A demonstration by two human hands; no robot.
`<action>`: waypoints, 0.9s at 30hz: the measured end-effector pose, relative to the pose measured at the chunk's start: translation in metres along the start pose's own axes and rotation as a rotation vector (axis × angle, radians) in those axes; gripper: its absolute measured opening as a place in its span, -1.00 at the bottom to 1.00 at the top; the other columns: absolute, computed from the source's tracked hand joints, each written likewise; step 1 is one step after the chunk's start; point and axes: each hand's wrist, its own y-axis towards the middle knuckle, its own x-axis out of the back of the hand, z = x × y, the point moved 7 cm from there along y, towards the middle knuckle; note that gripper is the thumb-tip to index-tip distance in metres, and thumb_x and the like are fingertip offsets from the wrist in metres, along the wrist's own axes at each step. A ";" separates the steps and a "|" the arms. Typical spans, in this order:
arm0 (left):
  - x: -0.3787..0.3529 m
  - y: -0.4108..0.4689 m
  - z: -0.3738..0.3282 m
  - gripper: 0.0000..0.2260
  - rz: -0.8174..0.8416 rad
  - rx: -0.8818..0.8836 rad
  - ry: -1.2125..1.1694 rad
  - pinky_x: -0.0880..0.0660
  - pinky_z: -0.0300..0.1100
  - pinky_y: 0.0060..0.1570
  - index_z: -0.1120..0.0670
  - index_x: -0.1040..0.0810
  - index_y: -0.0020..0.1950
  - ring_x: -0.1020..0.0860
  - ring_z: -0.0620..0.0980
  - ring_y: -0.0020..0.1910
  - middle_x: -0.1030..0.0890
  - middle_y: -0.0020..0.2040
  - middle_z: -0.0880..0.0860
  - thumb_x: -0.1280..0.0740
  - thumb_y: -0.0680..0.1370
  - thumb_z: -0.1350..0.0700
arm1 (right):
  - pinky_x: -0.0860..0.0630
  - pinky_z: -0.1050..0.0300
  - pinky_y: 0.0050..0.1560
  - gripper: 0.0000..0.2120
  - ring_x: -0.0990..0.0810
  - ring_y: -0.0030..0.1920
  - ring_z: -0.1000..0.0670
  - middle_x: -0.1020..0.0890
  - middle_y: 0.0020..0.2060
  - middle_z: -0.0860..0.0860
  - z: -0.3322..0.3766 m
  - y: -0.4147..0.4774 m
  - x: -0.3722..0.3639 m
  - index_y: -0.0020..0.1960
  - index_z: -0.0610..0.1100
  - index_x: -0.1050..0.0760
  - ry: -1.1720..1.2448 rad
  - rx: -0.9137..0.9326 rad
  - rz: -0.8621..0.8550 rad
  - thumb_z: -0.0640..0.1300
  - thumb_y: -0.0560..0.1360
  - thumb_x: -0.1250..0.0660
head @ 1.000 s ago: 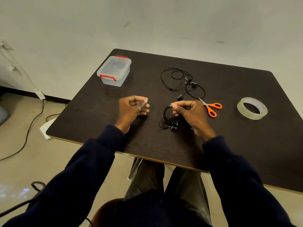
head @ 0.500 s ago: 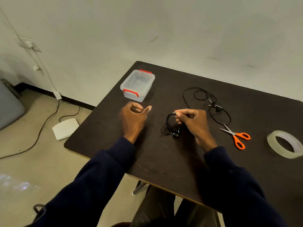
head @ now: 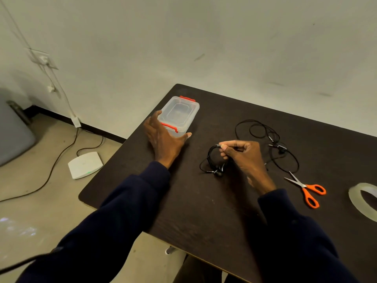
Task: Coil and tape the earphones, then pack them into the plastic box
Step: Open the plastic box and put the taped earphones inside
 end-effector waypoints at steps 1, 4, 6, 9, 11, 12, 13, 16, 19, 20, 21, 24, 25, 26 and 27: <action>-0.002 0.004 -0.003 -0.06 0.018 -0.014 0.000 -0.37 -0.07 0.36 0.03 -0.33 0.45 -0.32 0.11 0.42 -0.35 0.43 0.16 -0.69 0.20 -0.18 | -0.68 0.09 -0.03 -0.88 -0.73 -0.15 -0.06 -0.76 -0.18 -0.08 0.000 0.000 0.001 0.06 -0.20 -0.71 -0.002 -0.002 -0.001 -0.24 0.54 -0.47; -0.005 0.008 -0.011 -0.22 0.071 -0.060 -0.020 -0.48 -0.07 0.30 0.05 -0.39 0.38 -0.39 0.10 0.37 -0.39 0.37 0.14 -0.68 0.28 -0.07 | -0.67 0.08 -0.03 -0.88 -0.72 -0.15 -0.06 -0.76 -0.17 -0.11 0.001 -0.002 0.006 0.06 -0.22 -0.71 0.010 -0.011 -0.002 -0.25 0.54 -0.46; -0.004 0.006 -0.010 -0.22 0.130 -0.079 -0.032 -0.51 -0.13 0.24 0.05 -0.37 0.37 -0.42 0.05 0.34 -0.39 0.36 0.12 -0.68 0.28 -0.04 | -0.67 0.05 -0.01 -0.87 -0.72 -0.15 -0.07 -0.76 -0.16 -0.12 -0.002 -0.007 0.013 0.07 -0.24 -0.71 0.016 -0.030 -0.003 -0.24 0.54 -0.47; -0.003 -0.006 -0.004 -0.12 0.330 -0.077 -0.123 -0.56 -0.10 0.27 0.04 -0.29 0.42 -0.43 -0.06 0.32 -0.37 0.38 0.06 -0.71 0.25 0.00 | -0.67 0.09 -0.06 -0.85 -0.71 -0.16 -0.07 -0.76 -0.15 -0.13 -0.005 -0.018 0.026 0.08 -0.25 -0.70 0.048 -0.060 -0.005 -0.24 0.54 -0.47; -0.001 -0.021 -0.003 0.01 0.497 -0.082 -0.186 -0.53 -0.08 0.33 -0.01 -0.17 0.53 -0.45 -0.08 0.37 -0.37 0.43 0.03 -0.72 0.25 0.00 | -0.60 0.24 -0.21 -0.86 -0.69 -0.21 -0.01 -0.76 -0.16 -0.15 -0.003 -0.032 0.034 0.08 -0.26 -0.70 0.077 -0.078 -0.023 -0.25 0.54 -0.45; 0.001 -0.030 -0.003 0.08 0.563 -0.078 -0.194 -0.49 -0.11 0.36 -0.01 -0.10 0.58 -0.44 -0.08 0.39 -0.36 0.46 0.02 -0.72 0.26 0.02 | -0.56 0.31 -0.27 -0.86 -0.68 -0.25 0.03 -0.75 -0.17 -0.17 -0.001 -0.041 0.038 0.07 -0.28 -0.70 0.094 -0.085 -0.023 -0.27 0.55 -0.44; 0.003 -0.040 -0.003 0.13 0.618 -0.073 -0.191 -0.45 -0.12 0.37 0.00 -0.04 0.62 -0.43 -0.08 0.41 -0.35 0.48 0.01 -0.72 0.27 0.06 | -0.54 0.34 -0.31 -0.87 -0.67 -0.29 0.06 -0.74 -0.19 -0.18 0.001 -0.050 0.041 0.07 -0.30 -0.69 0.109 -0.090 -0.010 -0.29 0.55 -0.43; 0.006 -0.064 -0.008 0.12 0.742 -0.110 -0.196 -0.42 -0.11 0.44 0.03 -0.08 0.64 -0.41 -0.09 0.44 -0.33 0.51 0.02 -0.72 0.27 0.11 | -0.52 0.35 -0.33 -0.87 -0.65 -0.33 0.06 -0.72 -0.24 -0.17 0.002 -0.081 0.051 0.05 -0.35 -0.68 0.100 -0.096 0.083 -0.33 0.54 -0.42; 0.001 -0.092 -0.018 0.08 0.889 -0.135 -0.197 -0.43 -0.16 0.43 -0.02 -0.13 0.63 -0.42 -0.12 0.44 -0.34 0.50 -0.04 -0.72 0.29 0.09 | -0.59 0.26 -0.26 -0.87 -0.65 -0.30 -0.03 -0.71 -0.23 -0.24 0.004 -0.112 0.068 0.04 -0.36 -0.68 0.070 -0.080 0.141 -0.36 0.52 -0.41; -0.002 -0.101 -0.023 0.07 0.932 -0.142 -0.200 -0.43 -0.20 0.41 -0.02 -0.13 0.64 -0.43 -0.14 0.44 -0.36 0.49 -0.07 -0.71 0.29 0.10 | -0.60 0.24 -0.25 -0.87 -0.65 -0.30 -0.04 -0.71 -0.22 -0.26 0.004 -0.123 0.074 0.04 -0.37 -0.68 0.065 -0.084 0.146 -0.37 0.52 -0.41; -0.004 -0.109 -0.028 0.07 0.963 -0.152 -0.207 -0.44 -0.24 0.39 -0.02 -0.12 0.64 -0.43 -0.17 0.43 -0.38 0.47 -0.11 -0.70 0.30 0.11 | -0.61 0.24 -0.25 -0.87 -0.65 -0.31 -0.03 -0.71 -0.22 -0.27 0.004 -0.132 0.082 0.04 -0.37 -0.68 0.057 -0.091 0.149 -0.38 0.53 -0.40; -0.007 -0.127 -0.044 0.05 1.013 -0.155 -0.240 -0.43 -0.26 0.37 -0.02 -0.11 0.66 -0.45 -0.20 0.42 -0.40 0.48 -0.13 -0.68 0.33 0.14 | -0.54 0.33 -0.34 -0.89 -0.65 -0.35 0.06 -0.72 -0.26 -0.18 -0.002 -0.154 0.103 0.01 -0.33 -0.69 -0.014 -0.144 0.129 -0.36 0.54 -0.40; -0.009 -0.132 -0.049 0.05 1.024 -0.151 -0.250 -0.43 -0.29 0.35 -0.03 -0.10 0.67 -0.45 -0.25 0.41 -0.39 0.49 -0.13 -0.67 0.35 0.15 | -0.52 0.35 -0.36 -0.90 -0.65 -0.36 0.09 -0.73 -0.27 -0.15 -0.007 -0.160 0.110 0.01 -0.31 -0.70 -0.044 -0.168 0.112 -0.34 0.54 -0.41; -0.010 -0.137 -0.054 0.04 1.036 -0.152 -0.257 -0.43 -0.37 0.32 -0.02 -0.08 0.68 -0.45 -0.35 0.37 -0.38 0.49 -0.16 -0.66 0.37 0.17 | -0.53 0.36 -0.36 -0.90 -0.65 -0.36 0.11 -0.74 -0.26 -0.15 -0.013 -0.165 0.117 0.01 -0.30 -0.70 -0.061 -0.195 0.090 -0.32 0.55 -0.42; -0.012 -0.142 -0.059 0.03 1.045 -0.162 -0.259 -0.43 -0.46 0.25 0.00 -0.06 0.69 -0.45 -0.46 0.31 -0.38 0.47 -0.20 -0.64 0.40 0.21 | -0.55 0.35 -0.35 -0.90 -0.66 -0.36 0.11 -0.74 -0.24 -0.17 -0.019 -0.168 0.124 0.01 -0.30 -0.70 -0.066 -0.223 0.062 -0.32 0.55 -0.42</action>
